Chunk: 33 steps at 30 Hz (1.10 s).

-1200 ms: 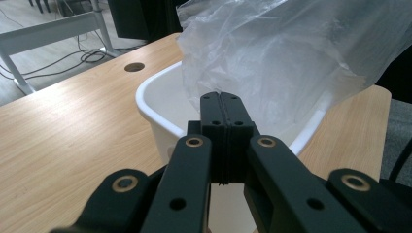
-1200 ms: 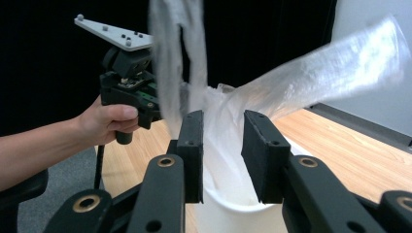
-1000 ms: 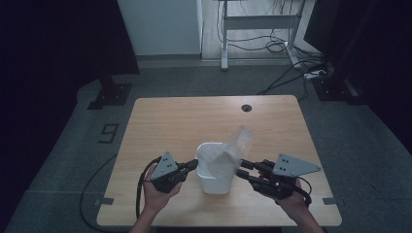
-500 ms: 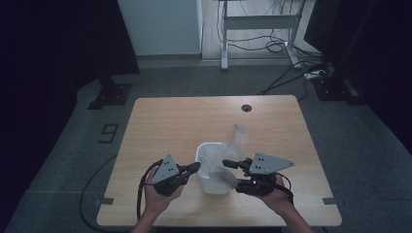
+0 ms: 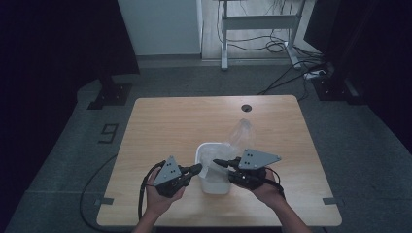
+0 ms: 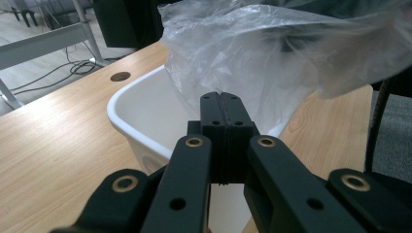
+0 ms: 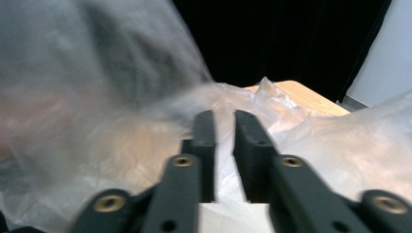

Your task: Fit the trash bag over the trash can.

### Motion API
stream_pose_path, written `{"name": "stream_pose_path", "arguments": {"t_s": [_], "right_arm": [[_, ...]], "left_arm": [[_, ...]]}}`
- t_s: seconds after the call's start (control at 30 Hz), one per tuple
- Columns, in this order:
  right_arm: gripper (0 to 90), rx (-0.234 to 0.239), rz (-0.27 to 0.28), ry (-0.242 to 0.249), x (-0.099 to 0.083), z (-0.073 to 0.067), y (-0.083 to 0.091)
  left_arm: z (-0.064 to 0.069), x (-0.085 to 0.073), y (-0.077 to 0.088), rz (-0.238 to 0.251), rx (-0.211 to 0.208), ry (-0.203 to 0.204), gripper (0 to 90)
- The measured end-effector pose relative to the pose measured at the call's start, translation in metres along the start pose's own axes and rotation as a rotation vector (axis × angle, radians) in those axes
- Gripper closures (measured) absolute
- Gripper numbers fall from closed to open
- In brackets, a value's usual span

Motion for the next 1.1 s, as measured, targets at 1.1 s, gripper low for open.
{"name": "stream_pose_path", "arguments": {"t_s": [1.1], "right_arm": [[69.9, 0.014, 0.018, -0.028, 0.002, 0.0, -0.009]], "left_arm": [[0.006, 0.002, -0.002, 0.018, -0.018, -0.011, 89.8]]}}
Point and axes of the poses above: each handheld gripper's, and its own axes: y roughly backward along the jaws, x roughly out of its top, z roughly to its right, the point moved 9 cm from there along -y, roughly forward along the jaws, and after that the axes turned 13 degrees about z, right-handed, at the moved point
